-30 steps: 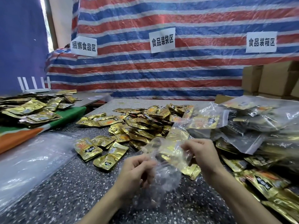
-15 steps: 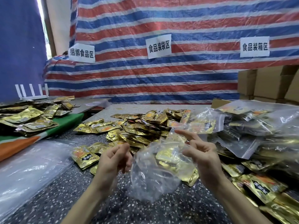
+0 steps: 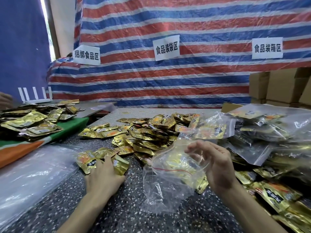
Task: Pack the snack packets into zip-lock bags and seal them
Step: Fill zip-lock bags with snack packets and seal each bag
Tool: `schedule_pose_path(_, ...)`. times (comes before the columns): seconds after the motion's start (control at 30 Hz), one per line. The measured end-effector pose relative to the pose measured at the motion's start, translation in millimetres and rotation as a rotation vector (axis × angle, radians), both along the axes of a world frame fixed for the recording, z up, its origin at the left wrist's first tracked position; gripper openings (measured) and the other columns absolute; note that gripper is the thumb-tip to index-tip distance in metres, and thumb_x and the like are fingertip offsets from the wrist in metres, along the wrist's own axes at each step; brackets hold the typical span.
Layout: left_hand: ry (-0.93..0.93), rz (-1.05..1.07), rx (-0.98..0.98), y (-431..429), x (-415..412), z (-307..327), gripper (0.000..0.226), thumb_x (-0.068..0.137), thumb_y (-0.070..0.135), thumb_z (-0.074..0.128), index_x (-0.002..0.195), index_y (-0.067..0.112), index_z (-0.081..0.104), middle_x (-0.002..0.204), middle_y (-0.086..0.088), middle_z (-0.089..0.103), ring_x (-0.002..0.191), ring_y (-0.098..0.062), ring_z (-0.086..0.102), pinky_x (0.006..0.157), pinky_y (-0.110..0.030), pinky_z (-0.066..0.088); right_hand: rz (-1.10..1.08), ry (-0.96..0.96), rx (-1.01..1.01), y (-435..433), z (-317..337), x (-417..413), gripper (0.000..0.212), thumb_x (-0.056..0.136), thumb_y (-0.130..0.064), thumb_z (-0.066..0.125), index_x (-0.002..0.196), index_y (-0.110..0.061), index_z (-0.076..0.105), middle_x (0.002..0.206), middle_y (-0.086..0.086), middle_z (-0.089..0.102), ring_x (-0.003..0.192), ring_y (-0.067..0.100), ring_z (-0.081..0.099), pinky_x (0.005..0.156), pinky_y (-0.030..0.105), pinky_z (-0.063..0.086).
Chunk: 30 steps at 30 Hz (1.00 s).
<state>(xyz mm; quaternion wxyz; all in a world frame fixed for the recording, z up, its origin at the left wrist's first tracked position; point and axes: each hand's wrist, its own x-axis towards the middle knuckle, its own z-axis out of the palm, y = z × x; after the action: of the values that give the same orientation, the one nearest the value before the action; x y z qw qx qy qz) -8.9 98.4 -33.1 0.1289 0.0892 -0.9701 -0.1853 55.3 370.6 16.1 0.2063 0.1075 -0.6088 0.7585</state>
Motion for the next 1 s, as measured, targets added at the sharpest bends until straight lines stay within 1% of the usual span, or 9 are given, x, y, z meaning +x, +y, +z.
schedule_pose_path(0.17, 0.228, -0.213, 0.596, 1.0, 22.4, 32.6, 0.044, 0.067, -0.001, 0.084, 0.097, 0.020, 0.060, 0.106, 0.000, 0.062, 0.085, -0.018, 0.065, 0.065, -0.030, 0.060, -0.066, 0.015, 0.028, -1.2, -1.8, -0.3, 0.043, 0.074, -0.041, 0.066, 0.077, 0.002, 0.071, 0.085, 0.012, 0.073, 0.084, 0.024, 0.066, 0.079, 0.040, 0.049)
schedule_pose_path(0.23, 0.315, -0.297, 0.794, 1.9, 38.3, 52.2, 0.047, 0.067, -0.003, 0.084, 0.100, 0.024, 0.065, 0.102, 0.006, 0.066, 0.084, -0.015, 0.068, 0.053, -0.019, 0.055, -0.078, 0.029, 0.046, -2.4, -0.5, 0.9, 0.049, 0.074, -0.040, 0.065, 0.079, 0.008, 0.068, 0.083, 0.013, 0.073, 0.082, 0.021, 0.067, 0.076, 0.035, 0.050)
schedule_pose_path(0.33, 0.462, -0.493, 0.942, 8.5, 68.9, 85.9, 0.049, 0.066, -0.002, 0.083, 0.096, 0.034, 0.071, 0.098, 0.015, 0.071, 0.085, -0.006, 0.069, 0.055, -0.014, 0.053, -0.071, 0.041, 0.077, -5.1, 0.4, 3.5, 0.053, 0.076, -0.038, 0.075, 0.080, 0.014, 0.065, 0.080, 0.013, 0.072, 0.078, 0.015, 0.065, 0.072, 0.026, 0.051)
schedule_pose_path(0.43, 0.497, -0.658, 0.891, 21.0, 95.2, 112.6, 0.047, 0.063, 0.001, 0.083, 0.091, 0.037, 0.072, 0.099, 0.015, 0.071, 0.087, -0.007, 0.070, 0.060, -0.022, 0.056, -0.080, 0.022, 0.090, -7.5, -0.1, 5.7, 0.050, 0.075, -0.041, 0.067, 0.079, 0.009, 0.067, 0.082, 0.020, 0.068, 0.080, 0.024, 0.057, 0.077, 0.036, 0.049)
schedule_pose_path(0.53, 0.399, -0.804, 0.844, 34.4, 109.3, 124.6, 0.044, 0.061, 0.000, 0.086, 0.086, 0.034, 0.073, 0.095, 0.014, 0.072, 0.082, -0.008, 0.071, 0.058, -0.016, 0.054, -0.081, 0.012, 0.088, -11.1, 1.1, 8.8, 0.049, 0.074, -0.045, 0.066, 0.078, 0.004, 0.070, 0.083, 0.017, 0.069, 0.080, 0.023, 0.056, 0.077, 0.039, 0.045)
schedule_pose_path(0.63, 0.338, -0.834, 0.547, 49.3, 110.0, 125.0, 0.040, 0.068, -0.004, 0.078, 0.086, 0.031, 0.070, 0.089, 0.015, 0.067, 0.082, -0.003, 0.066, 0.062, -0.014, 0.052, -0.082, 0.033, 0.099, -13.9, 3.8, 11.9, 0.053, 0.076, -0.052, 0.072, 0.077, 0.000, 0.071, 0.082, 0.003, 0.072, 0.077, 0.008, 0.061, 0.075, 0.034, 0.043)
schedule_pose_path(0.83, 0.257, -0.825, 0.428, 71.2, 104.3, 107.2, 0.062, 0.076, 0.002, 0.073, 0.119, 0.042, 0.057, 0.088, 0.011, 0.067, 0.072, -0.007, 0.066, 0.061, -0.031, 0.058, -0.024, 0.109, 0.114, -17.3, 6.6, 15.0, 0.054, 0.084, -0.039, 0.070, 0.076, 0.014, 0.062, 0.096, 0.009, 0.073, 0.096, 0.028, 0.066, 0.093, 0.046, 0.051)
schedule_pose_path(0.9, 0.295, -0.801, 0.347, 77.7, 101.3, 97.9, 0.078, 0.077, 0.015, 0.077, 0.131, 0.057, 0.039, 0.093, 0.013, 0.066, 0.083, -0.007, 0.063, 0.073, -0.037, 0.057, -0.008, 0.117, 0.148, -18.9, 5.9, 16.4, 0.047, 0.083, -0.032, 0.070, 0.067, 0.011, 0.059, 0.100, 0.005, 0.074, 0.096, 0.017, 0.067, 0.092, 0.043, 0.050)
schedule_pose_path(1.0, 0.432, -0.629, 0.172, 87.7, 98.3, 88.7, 0.091, 0.078, 0.044, 0.076, 0.143, 0.062, 0.016, 0.109, 0.034, 0.042, 0.105, 0.001, 0.039, 0.096, -0.029, 0.044, -0.004, 0.116, 0.136, -20.0, 7.1, 19.1, 0.036, 0.078, -0.034, 0.070, 0.052, -0.010, 0.063, 0.105, 0.000, 0.075, 0.105, 0.009, 0.067, 0.091, 0.034, 0.047)
